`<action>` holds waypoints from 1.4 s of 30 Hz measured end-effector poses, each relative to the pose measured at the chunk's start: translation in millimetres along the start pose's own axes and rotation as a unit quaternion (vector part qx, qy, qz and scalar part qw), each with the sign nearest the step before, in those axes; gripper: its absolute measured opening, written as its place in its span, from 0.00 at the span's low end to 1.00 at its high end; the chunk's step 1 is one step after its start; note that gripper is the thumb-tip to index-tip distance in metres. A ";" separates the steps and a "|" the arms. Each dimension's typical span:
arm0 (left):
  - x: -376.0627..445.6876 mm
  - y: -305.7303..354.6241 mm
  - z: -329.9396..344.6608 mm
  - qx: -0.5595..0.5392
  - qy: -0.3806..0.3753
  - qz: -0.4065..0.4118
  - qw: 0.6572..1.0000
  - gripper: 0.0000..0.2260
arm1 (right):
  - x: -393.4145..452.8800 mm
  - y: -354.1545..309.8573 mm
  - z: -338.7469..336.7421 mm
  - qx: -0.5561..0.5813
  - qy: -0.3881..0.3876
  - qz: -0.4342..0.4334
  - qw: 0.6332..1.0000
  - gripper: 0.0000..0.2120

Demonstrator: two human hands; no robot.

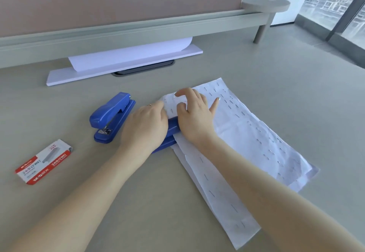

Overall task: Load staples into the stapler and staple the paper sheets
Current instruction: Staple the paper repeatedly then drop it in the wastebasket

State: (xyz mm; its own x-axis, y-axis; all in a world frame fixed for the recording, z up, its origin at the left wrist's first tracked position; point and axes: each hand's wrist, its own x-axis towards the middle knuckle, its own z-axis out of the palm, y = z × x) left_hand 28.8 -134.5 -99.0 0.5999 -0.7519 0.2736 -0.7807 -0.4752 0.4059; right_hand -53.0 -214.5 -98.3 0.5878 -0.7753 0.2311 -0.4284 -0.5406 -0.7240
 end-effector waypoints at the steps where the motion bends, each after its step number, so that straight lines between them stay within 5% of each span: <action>1: -1.5 -0.4 -1.3 -0.028 0.026 -0.008 0.999 0.11 | -4.2 -4.3 -5.7 0.027 0.020 -0.008 0.999 0.16; 6: -21.0 -5.9 -12.7 -0.082 0.126 0.052 0.987 0.12 | -39.0 -10.3 -42.5 0.106 -0.055 0.004 0.993 0.16; 13: -34.0 -23.4 -10.5 0.089 0.064 0.115 0.987 0.18 | -61.5 1.9 -26.5 -0.041 -0.110 0.006 0.993 0.29; 19: -36.2 -31.4 -10.0 0.059 0.099 0.058 0.992 0.12 | -63.5 9.2 -13.0 -0.176 -0.057 -0.015 0.983 0.27; 25: -34.7 -33.7 -8.8 0.043 0.121 0.016 0.992 0.12 | -59.8 9.0 -21.1 -0.183 -0.014 -0.020 0.983 0.11; 29: -40.1 -22.0 -9.8 -0.035 0.168 0.072 0.983 0.13 | -57.1 14.2 -42.0 0.046 -0.005 0.070 0.997 0.05; 34: -50.8 23.1 -12.3 -0.202 0.079 0.139 0.966 0.15 | -46.1 24.8 -84.4 0.353 -0.022 0.174 0.919 0.12; 38: -43.5 65.5 -8.7 -0.361 -0.042 0.054 0.930 0.19 | -41.6 32.2 -91.5 0.530 -0.105 0.166 0.825 0.04; 42: -30.6 84.4 -7.5 -0.457 -0.089 -0.049 0.883 0.25 | -42.9 37.8 -89.7 0.604 -0.152 0.117 0.773 0.09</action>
State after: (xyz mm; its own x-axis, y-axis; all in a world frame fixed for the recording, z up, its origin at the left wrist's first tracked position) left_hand -54.1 -148.1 -66.5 0.5570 -0.8257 0.0893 -0.2090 -0.0354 0.9773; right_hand -156.0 -230.9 -77.4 0.8044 -0.5934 -0.0295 0.2981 0.4460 -0.8440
